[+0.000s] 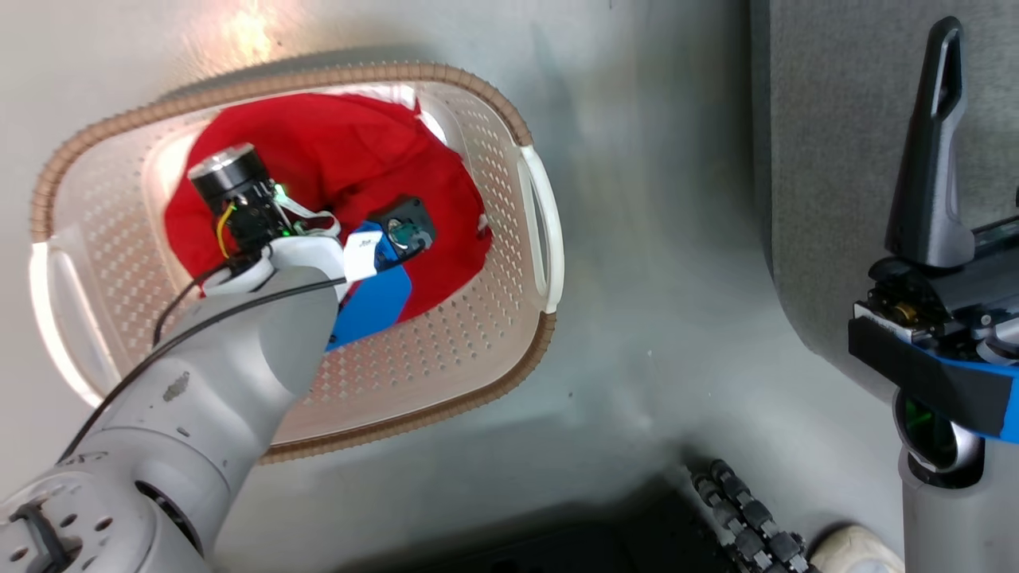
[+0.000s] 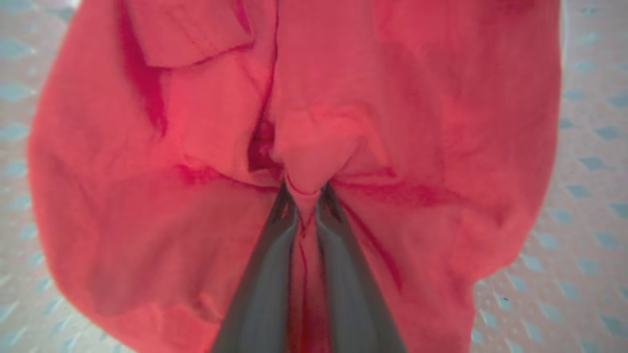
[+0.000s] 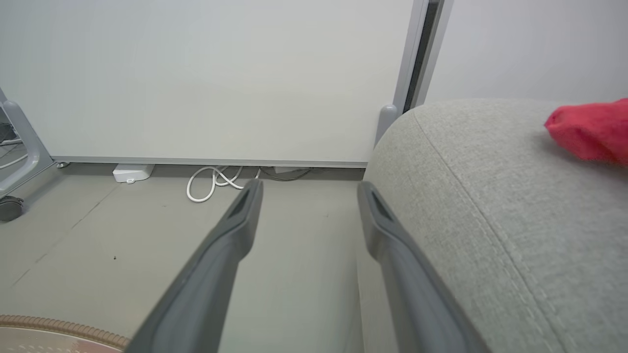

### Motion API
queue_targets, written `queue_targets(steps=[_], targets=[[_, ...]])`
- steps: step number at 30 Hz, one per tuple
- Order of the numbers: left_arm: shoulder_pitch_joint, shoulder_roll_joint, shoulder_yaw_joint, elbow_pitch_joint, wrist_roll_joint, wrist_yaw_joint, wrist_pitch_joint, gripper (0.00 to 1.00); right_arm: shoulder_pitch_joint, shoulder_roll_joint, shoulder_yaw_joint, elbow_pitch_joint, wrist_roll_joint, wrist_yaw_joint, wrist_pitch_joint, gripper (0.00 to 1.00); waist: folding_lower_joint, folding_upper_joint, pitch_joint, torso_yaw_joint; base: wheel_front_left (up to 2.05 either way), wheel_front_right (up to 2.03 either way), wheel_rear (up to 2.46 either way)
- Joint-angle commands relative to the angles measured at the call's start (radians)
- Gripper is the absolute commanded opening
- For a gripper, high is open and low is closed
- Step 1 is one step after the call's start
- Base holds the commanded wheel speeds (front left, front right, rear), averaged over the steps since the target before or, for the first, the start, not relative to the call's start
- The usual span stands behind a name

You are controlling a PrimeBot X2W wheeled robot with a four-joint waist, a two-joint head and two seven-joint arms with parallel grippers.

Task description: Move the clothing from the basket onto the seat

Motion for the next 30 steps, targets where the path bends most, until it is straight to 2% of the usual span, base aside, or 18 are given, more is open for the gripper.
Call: queue_targets(steps=[1,7,11,16,30], targets=[[0.013,-0.004,-0.003,-0.007,-0.013,0.0,-0.017,0.0,-0.019,0.001,-0.004,0.004,-0.002,0.001,0.0,1.0,0.0,0.0,-0.025,0.011,0.0,0.0,0.0],[0.069,-0.026,-0.004,-0.025,-0.048,0.0,-0.113,0.0,-0.022,0.001,-0.013,0.053,-0.014,0.001,0.0,1.0,0.0,0.0,-0.12,0.042,0.0,0.0,0.0],[0.12,0.002,-0.003,-0.042,-0.085,0.0,-0.214,0.0,-0.012,0.001,-0.018,0.09,-0.019,0.001,0.0,1.0,0.0,0.0,-0.188,0.059,0.0,0.0,0.0],[0.165,-0.005,-0.003,-0.071,-0.142,0.0,-0.292,0.0,0.011,0.001,-0.026,0.146,-0.024,0.001,0.0,1.0,0.0,0.0,-0.283,0.08,0.0,0.0,0.0],[0.248,-0.054,0.008,-0.095,-0.315,0.0,-0.419,0.0,0.12,-0.001,-0.038,0.269,-0.054,0.001,0.0,1.0,0.0,0.0,-0.574,0.151,0.0,0.0,0.0]])
